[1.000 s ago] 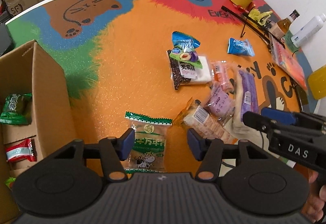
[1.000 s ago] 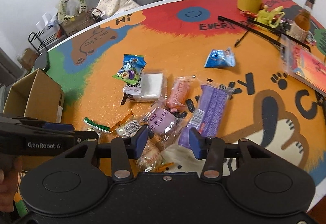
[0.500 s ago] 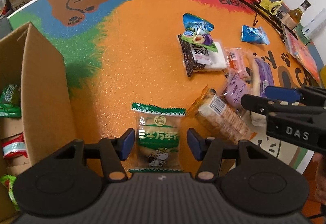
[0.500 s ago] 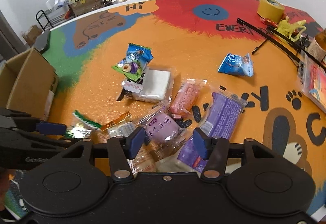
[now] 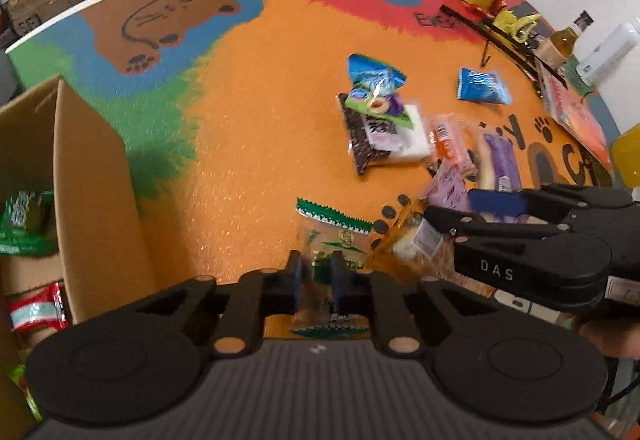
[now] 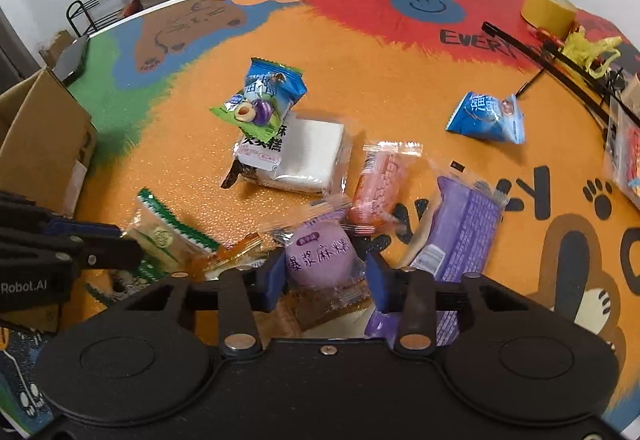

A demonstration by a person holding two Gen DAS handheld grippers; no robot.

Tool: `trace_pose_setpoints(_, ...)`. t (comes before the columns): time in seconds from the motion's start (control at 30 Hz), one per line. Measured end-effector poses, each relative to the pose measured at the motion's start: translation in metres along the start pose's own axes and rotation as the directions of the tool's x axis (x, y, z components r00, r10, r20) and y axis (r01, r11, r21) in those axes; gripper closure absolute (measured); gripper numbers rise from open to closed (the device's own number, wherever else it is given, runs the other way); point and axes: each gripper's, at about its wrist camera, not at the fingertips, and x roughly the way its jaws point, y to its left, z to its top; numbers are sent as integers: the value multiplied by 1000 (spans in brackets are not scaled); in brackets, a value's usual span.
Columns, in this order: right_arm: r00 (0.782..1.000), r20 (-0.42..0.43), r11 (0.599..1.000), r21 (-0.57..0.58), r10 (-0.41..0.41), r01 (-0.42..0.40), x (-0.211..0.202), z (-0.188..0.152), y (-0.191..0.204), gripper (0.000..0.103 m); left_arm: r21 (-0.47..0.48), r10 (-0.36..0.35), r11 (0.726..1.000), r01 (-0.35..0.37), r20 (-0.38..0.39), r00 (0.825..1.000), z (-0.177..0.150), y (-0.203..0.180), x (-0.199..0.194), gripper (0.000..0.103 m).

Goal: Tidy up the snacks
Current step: 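Grasp the white-green biscuit pack with the left tool while the right tool grasps a purple pastry pack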

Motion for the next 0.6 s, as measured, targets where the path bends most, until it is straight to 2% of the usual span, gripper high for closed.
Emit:
trace_pose_setpoints(0.17, 1000, 14, 998, 63, -16, 15, -13, -7, -4, 73, 12, -11, 1000, 11, -20, 1000, -2, -3, 5, 92)
trace_pose_setpoints(0.23, 1000, 22, 996, 93, -11, 9, -20, -11, -7, 73, 14, -9, 1000, 10, -25, 1000, -4, -3, 7, 88)
trace_pose_setpoints(0.33, 1000, 29, 995, 104, -6, 3, -25, -16, -5, 73, 13, -1, 1000, 1, -31, 1000, -8, -4, 9, 75)
trace_pose_setpoints(0.4, 999, 34, 995, 101, -5, 1, -28, -18, -2, 74, -3, -11, 1000, 11, -29, 1000, -9, -5, 10, 51)
trace_pose_setpoints(0.47, 999, 36, 993, 114, 0, -4, -32, -20, -3, 74, -3, -7, 1000, 7, -9, 1000, -11, -6, 9, 46)
trace_pose_setpoints(0.6, 999, 46, 991, 134, -8, 2, -38, -24, -3, 74, 39, 21, 999, -20, -20, 1000, -13, -16, 19, 46)
